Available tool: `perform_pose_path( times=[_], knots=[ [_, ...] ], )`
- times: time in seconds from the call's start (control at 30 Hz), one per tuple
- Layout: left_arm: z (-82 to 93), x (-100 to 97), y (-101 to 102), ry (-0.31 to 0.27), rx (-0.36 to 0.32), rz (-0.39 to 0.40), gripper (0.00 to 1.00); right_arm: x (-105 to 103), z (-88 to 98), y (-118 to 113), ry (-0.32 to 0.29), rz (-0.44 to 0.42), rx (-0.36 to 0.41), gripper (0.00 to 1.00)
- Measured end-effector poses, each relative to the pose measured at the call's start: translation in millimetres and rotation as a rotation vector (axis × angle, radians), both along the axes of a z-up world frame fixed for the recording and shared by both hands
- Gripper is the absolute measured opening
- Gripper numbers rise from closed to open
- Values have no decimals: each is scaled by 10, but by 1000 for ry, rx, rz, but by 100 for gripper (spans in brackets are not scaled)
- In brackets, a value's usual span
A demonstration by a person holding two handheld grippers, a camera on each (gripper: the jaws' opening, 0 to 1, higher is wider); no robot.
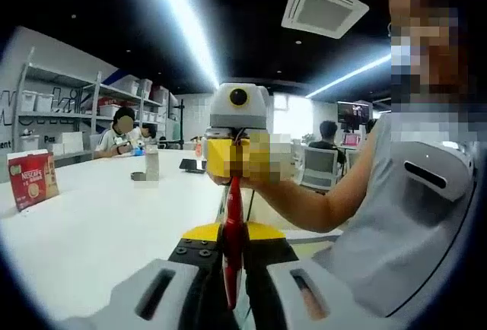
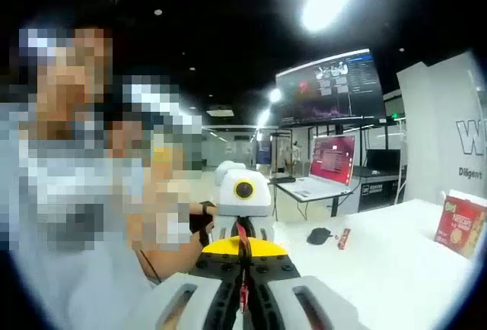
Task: Tear open the coffee pouch, take out the coffee, and pour the coffee from the pouch into the cup
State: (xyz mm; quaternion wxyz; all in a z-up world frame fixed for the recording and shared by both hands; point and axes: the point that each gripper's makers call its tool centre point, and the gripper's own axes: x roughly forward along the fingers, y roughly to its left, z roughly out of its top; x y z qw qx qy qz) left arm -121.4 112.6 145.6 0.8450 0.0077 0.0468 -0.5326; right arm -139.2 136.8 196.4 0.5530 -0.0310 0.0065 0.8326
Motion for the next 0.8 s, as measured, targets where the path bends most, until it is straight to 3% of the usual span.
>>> perform_pose_path(
  times=[0.1, 0.23, 0.57, 0.63, 0.8],
  knots=[
    [22, 18, 36, 15, -18, 18, 12, 29, 31, 23, -57, -5, 53, 3],
    [37, 77, 96, 4, -21, 54, 12, 95, 51, 51, -33, -25, 65, 19],
    [125, 442, 450, -39, -23, 324, 12, 576, 51, 41, -1, -219, 122, 40],
    [179, 515, 526, -62, -44, 376, 12, 648, 37, 35, 5, -251, 124, 41],
    [294, 643, 768, -54, -130, 491, 12, 836, 11, 25, 27, -345, 155, 48]
  ],
)
